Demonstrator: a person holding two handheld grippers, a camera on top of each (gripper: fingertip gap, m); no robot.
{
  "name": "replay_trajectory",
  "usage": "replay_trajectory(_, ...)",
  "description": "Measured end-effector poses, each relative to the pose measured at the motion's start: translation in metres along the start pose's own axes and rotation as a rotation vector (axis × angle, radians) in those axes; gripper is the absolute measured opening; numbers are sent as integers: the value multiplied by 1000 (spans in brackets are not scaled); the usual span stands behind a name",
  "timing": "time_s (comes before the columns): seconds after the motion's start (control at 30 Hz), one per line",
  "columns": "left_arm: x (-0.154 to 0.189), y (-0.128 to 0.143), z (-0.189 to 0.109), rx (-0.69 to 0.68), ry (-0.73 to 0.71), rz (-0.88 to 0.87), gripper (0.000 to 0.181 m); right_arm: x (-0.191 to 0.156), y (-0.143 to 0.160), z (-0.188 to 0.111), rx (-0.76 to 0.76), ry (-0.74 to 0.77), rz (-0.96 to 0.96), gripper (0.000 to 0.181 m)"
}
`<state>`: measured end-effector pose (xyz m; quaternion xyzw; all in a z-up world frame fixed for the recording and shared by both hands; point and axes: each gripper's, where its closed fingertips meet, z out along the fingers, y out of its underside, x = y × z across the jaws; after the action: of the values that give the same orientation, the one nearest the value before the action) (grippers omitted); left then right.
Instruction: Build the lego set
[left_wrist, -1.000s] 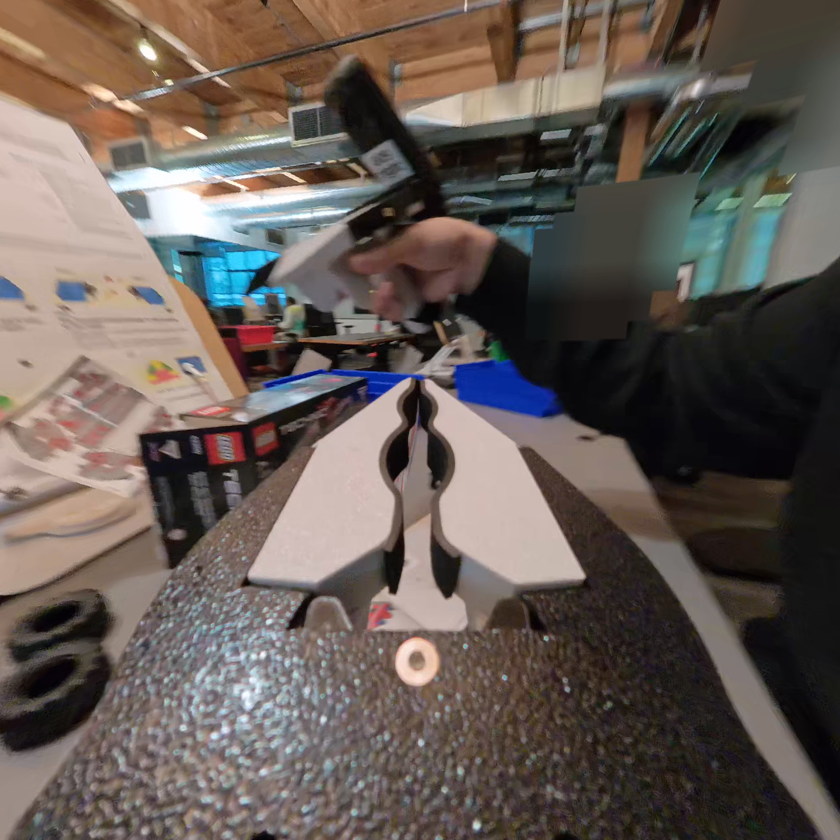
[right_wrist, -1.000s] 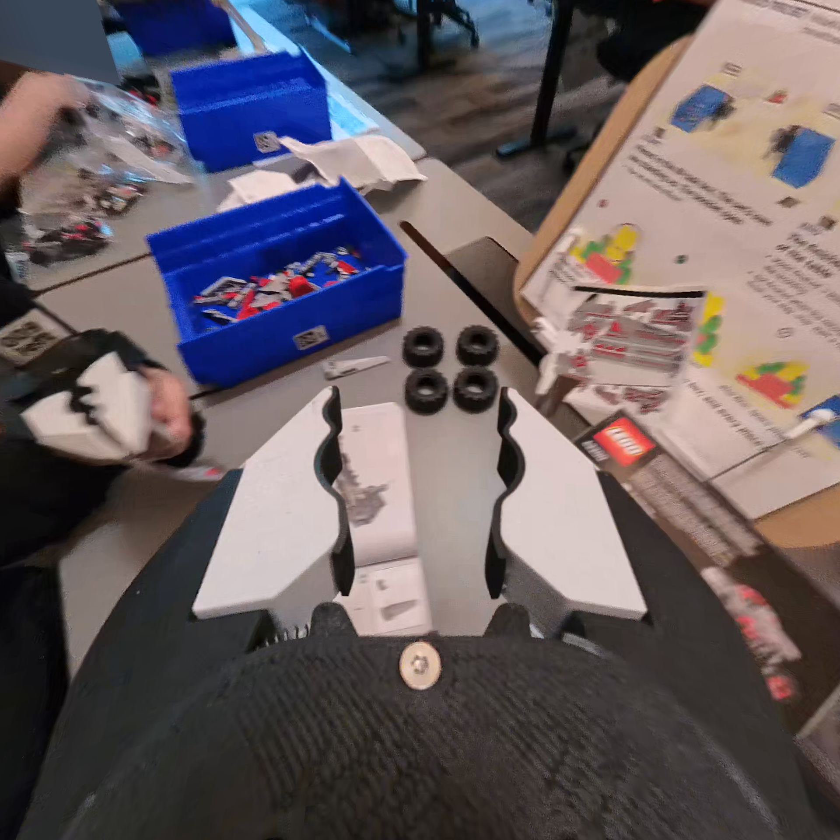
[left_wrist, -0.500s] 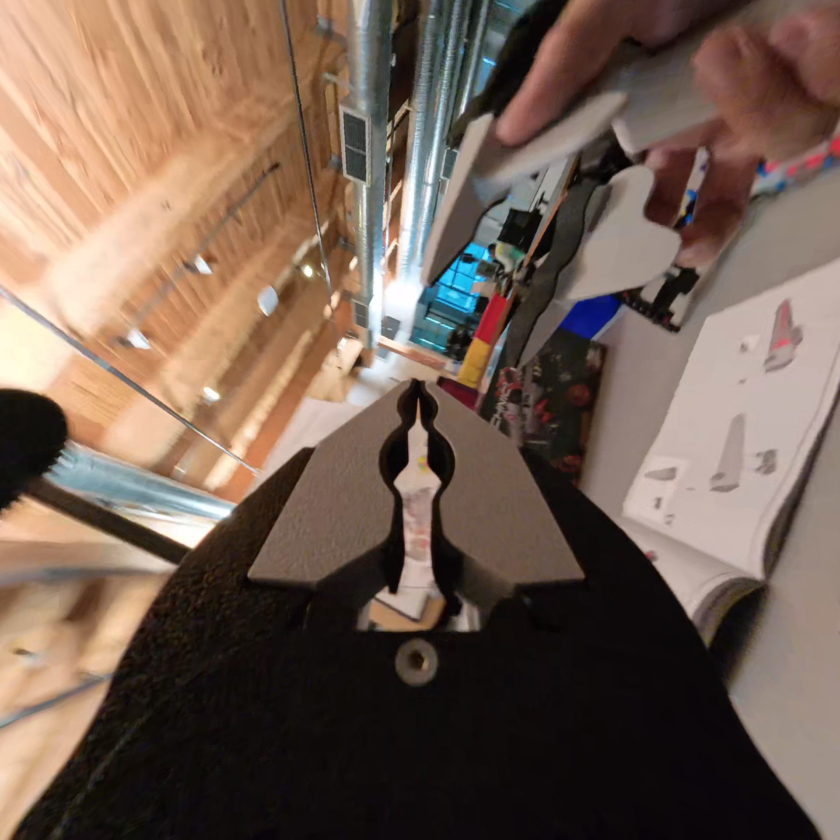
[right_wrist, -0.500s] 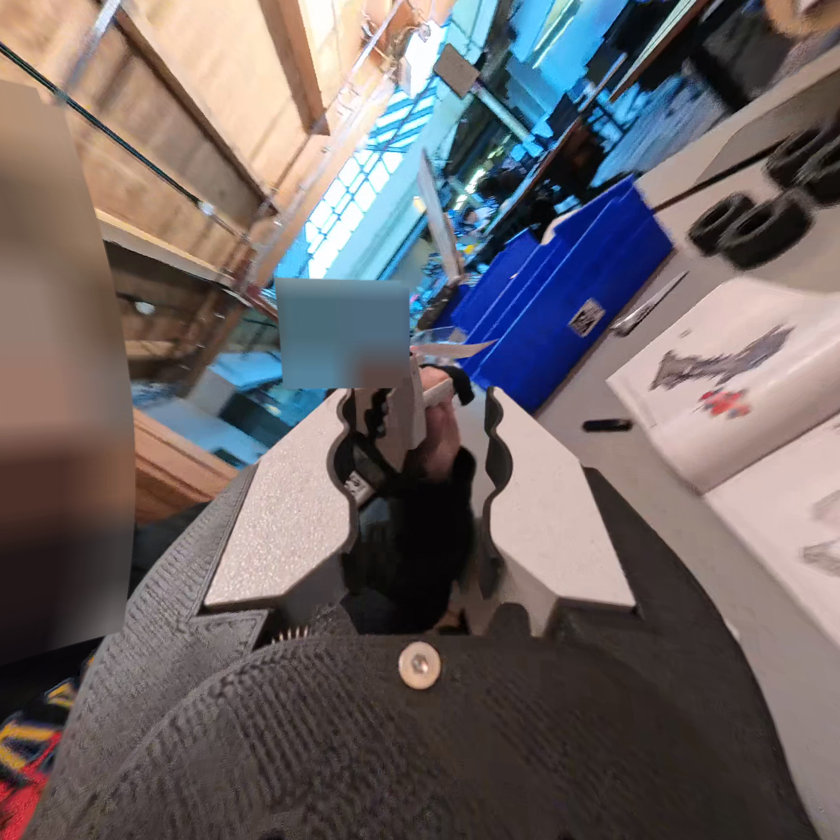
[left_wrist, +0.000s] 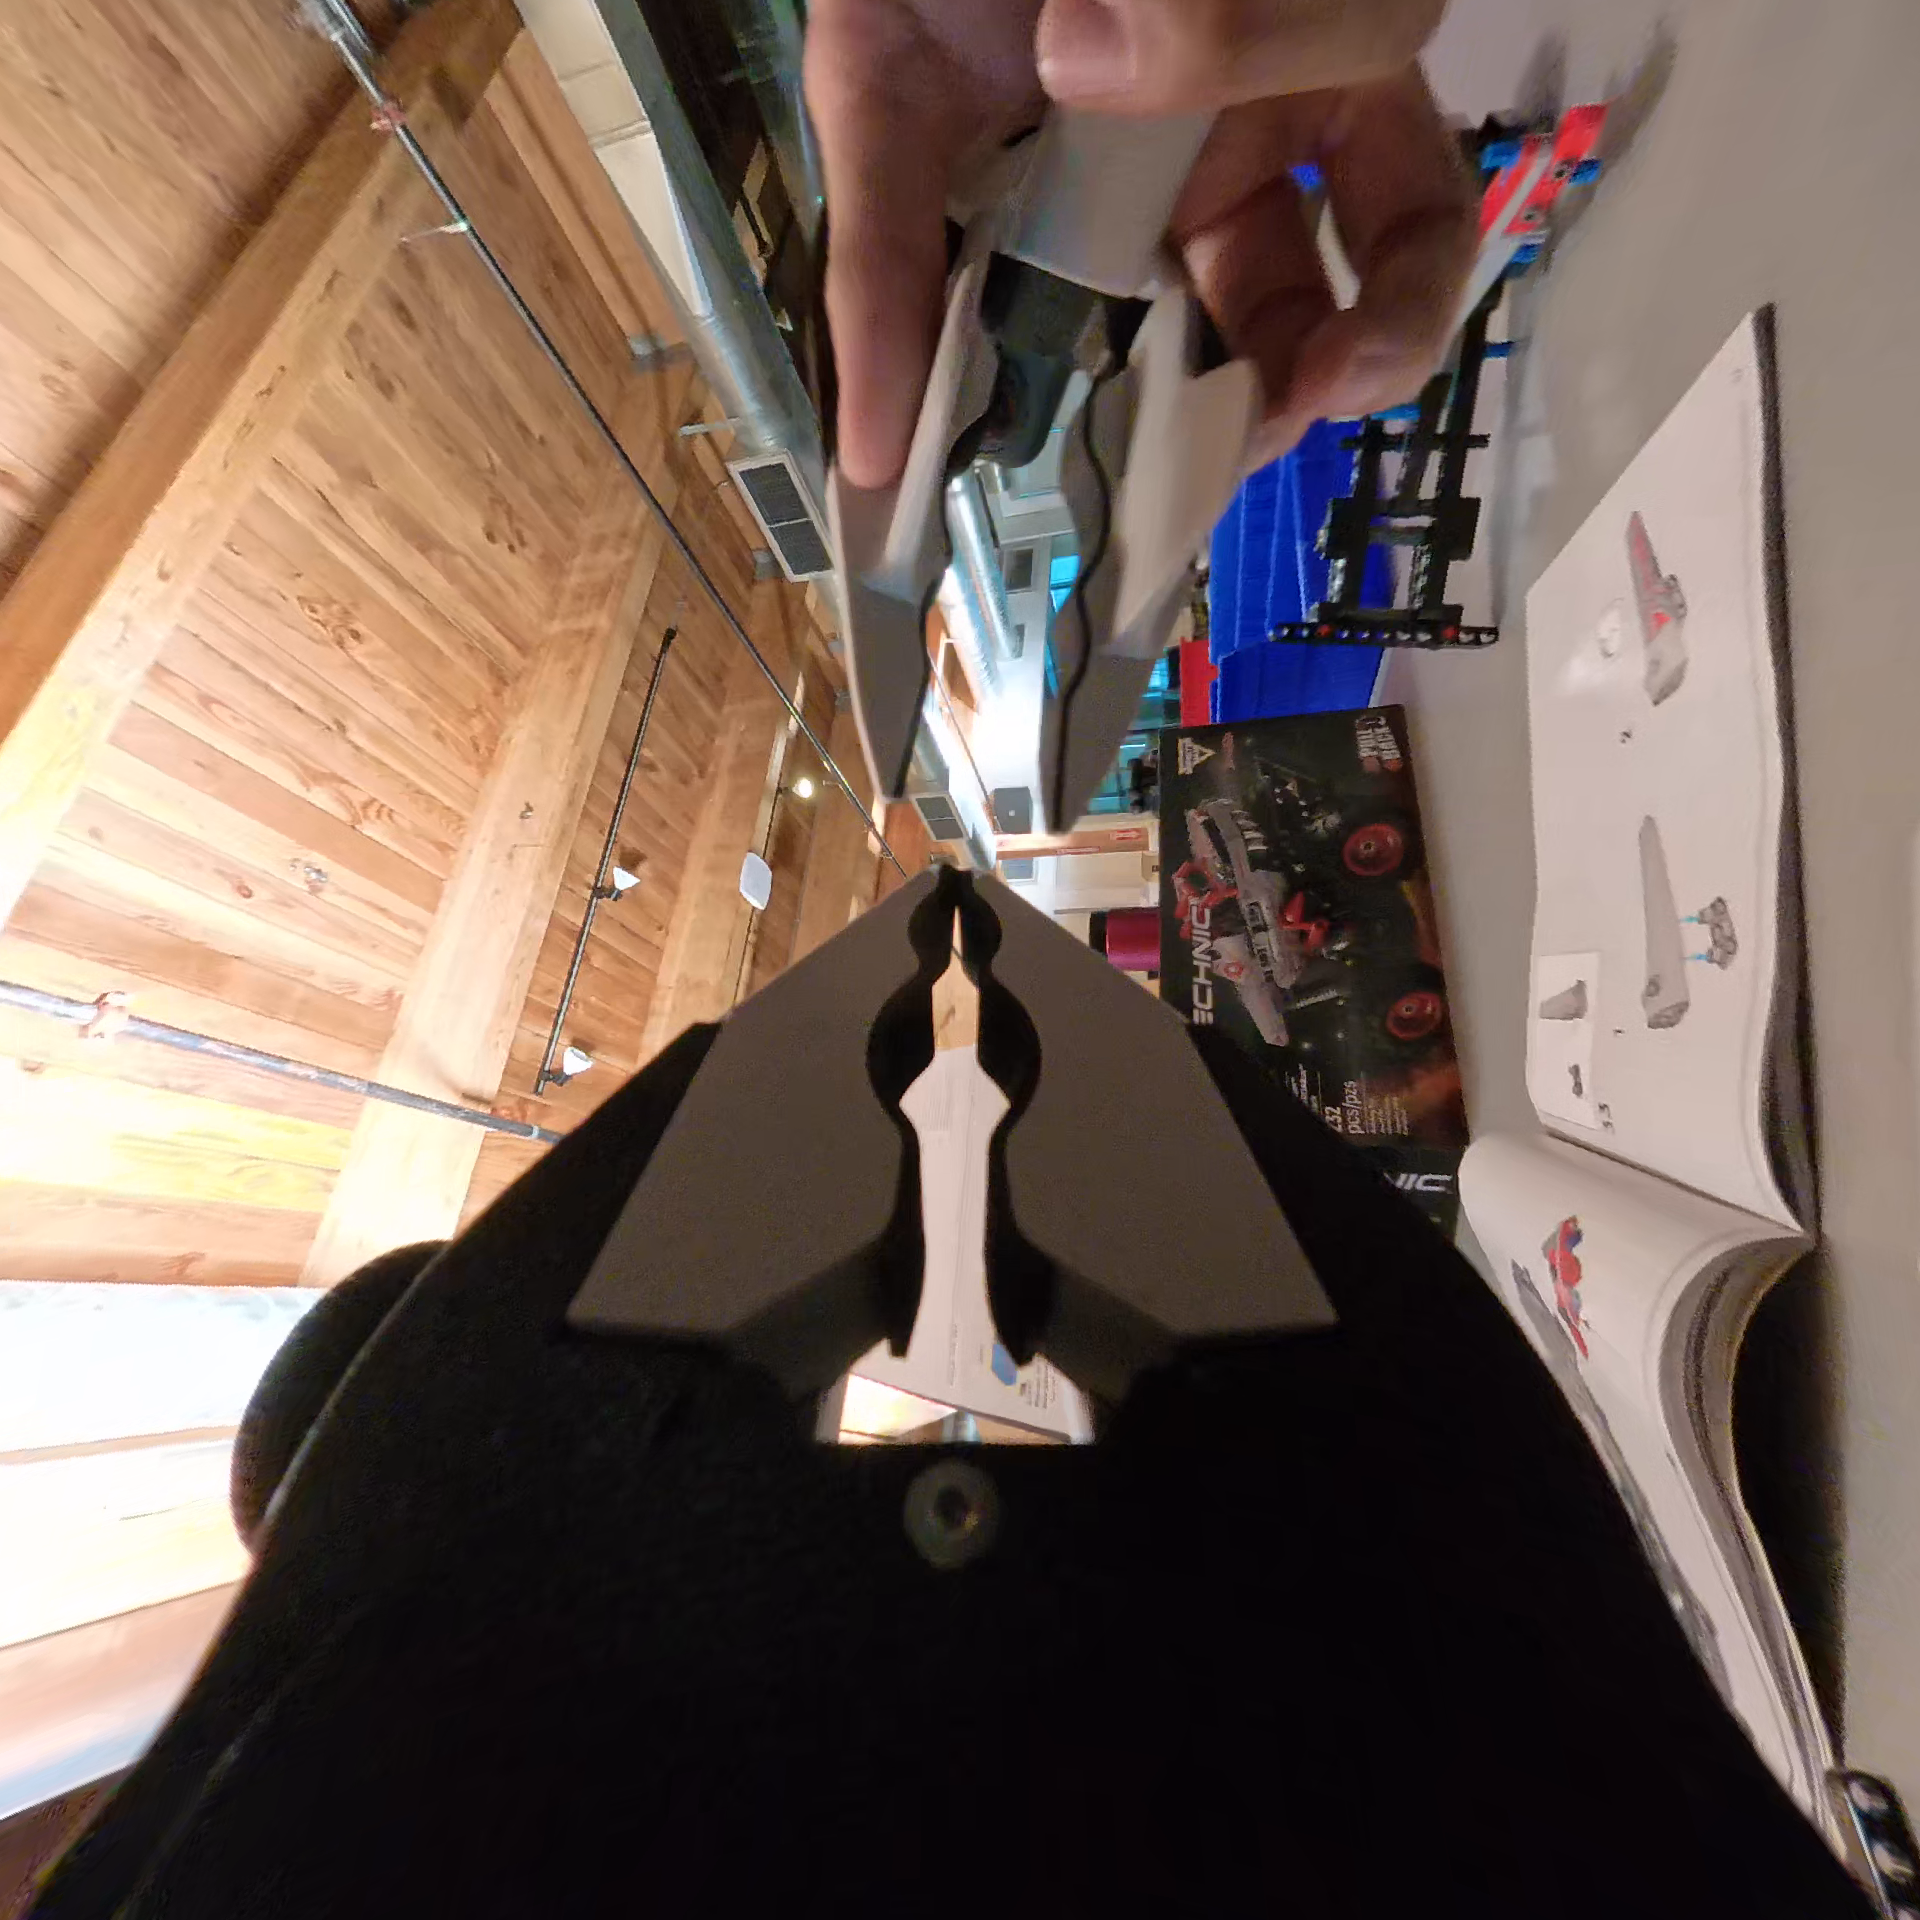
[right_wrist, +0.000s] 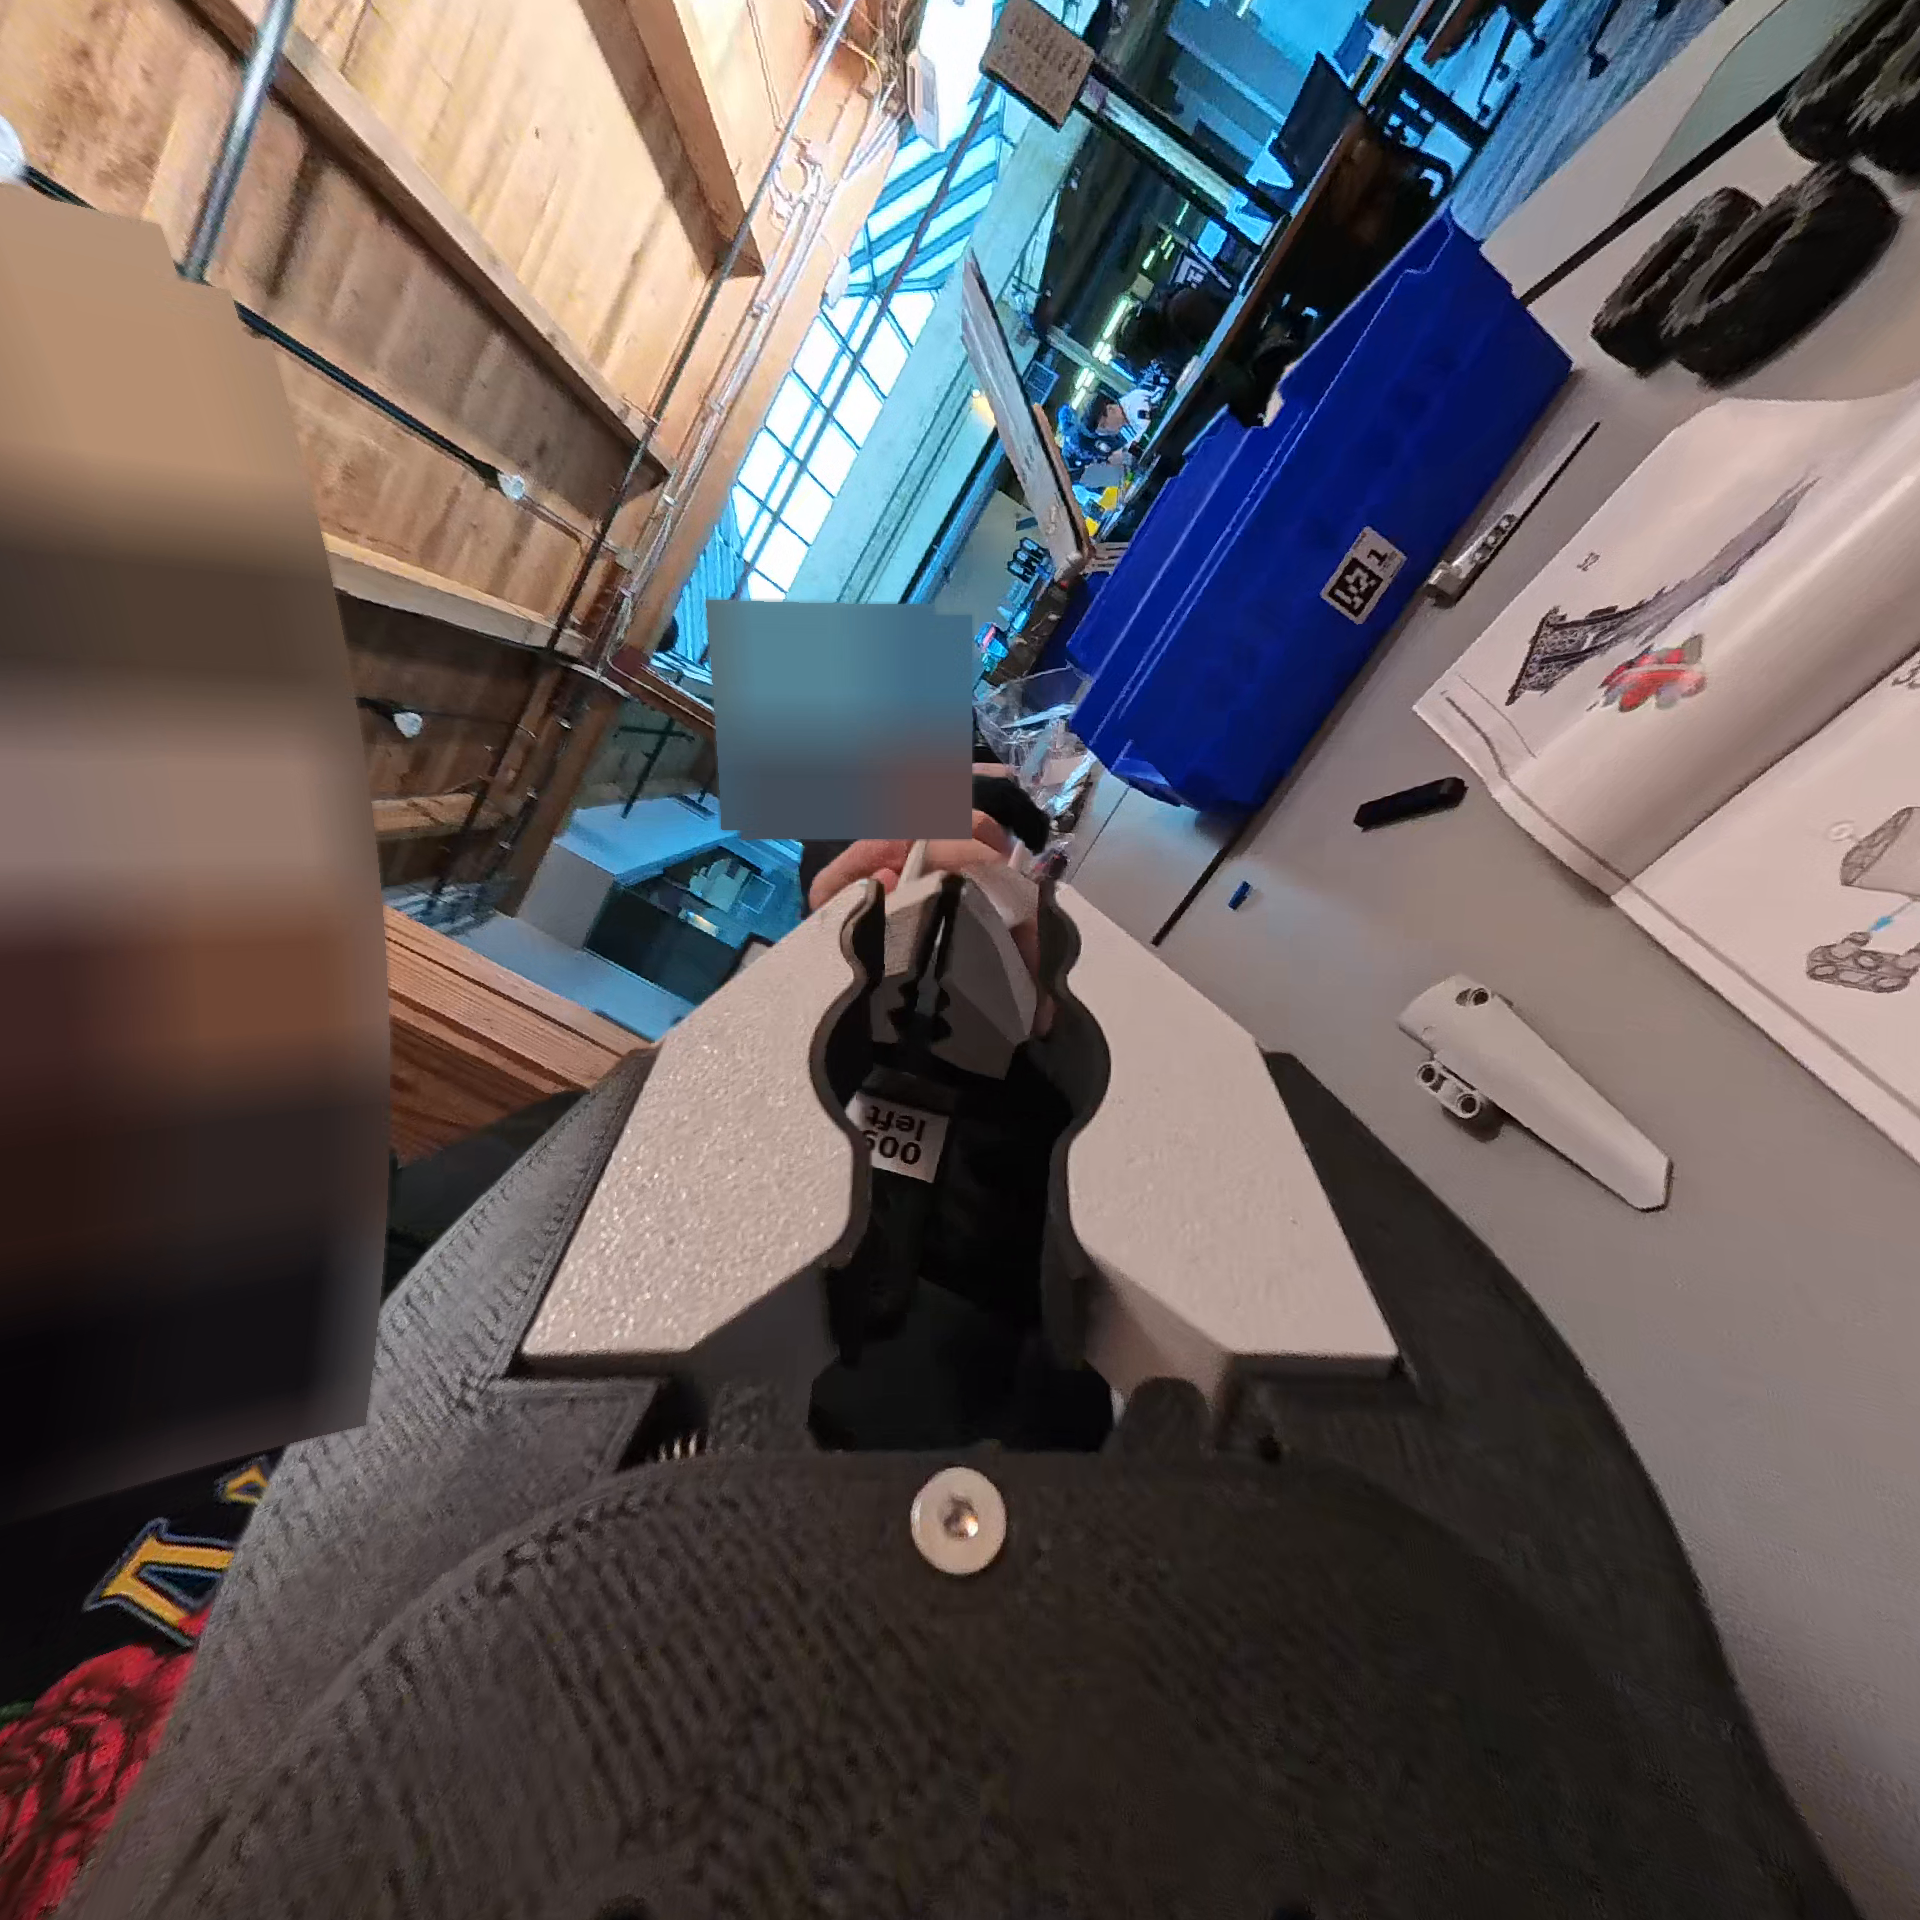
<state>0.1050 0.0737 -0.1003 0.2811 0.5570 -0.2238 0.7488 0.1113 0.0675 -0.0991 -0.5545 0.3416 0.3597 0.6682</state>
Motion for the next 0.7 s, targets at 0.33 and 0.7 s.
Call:
replay_trajectory(0.33, 14, -22, -16, 80, 14, 136, 0, 9, 34, 1, -142, -23, 103, 30)
replay_trajectory(0.7, 35, -35, -29, 183, 73, 282, 0, 19, 54, 1, -168, -70, 267, 16)
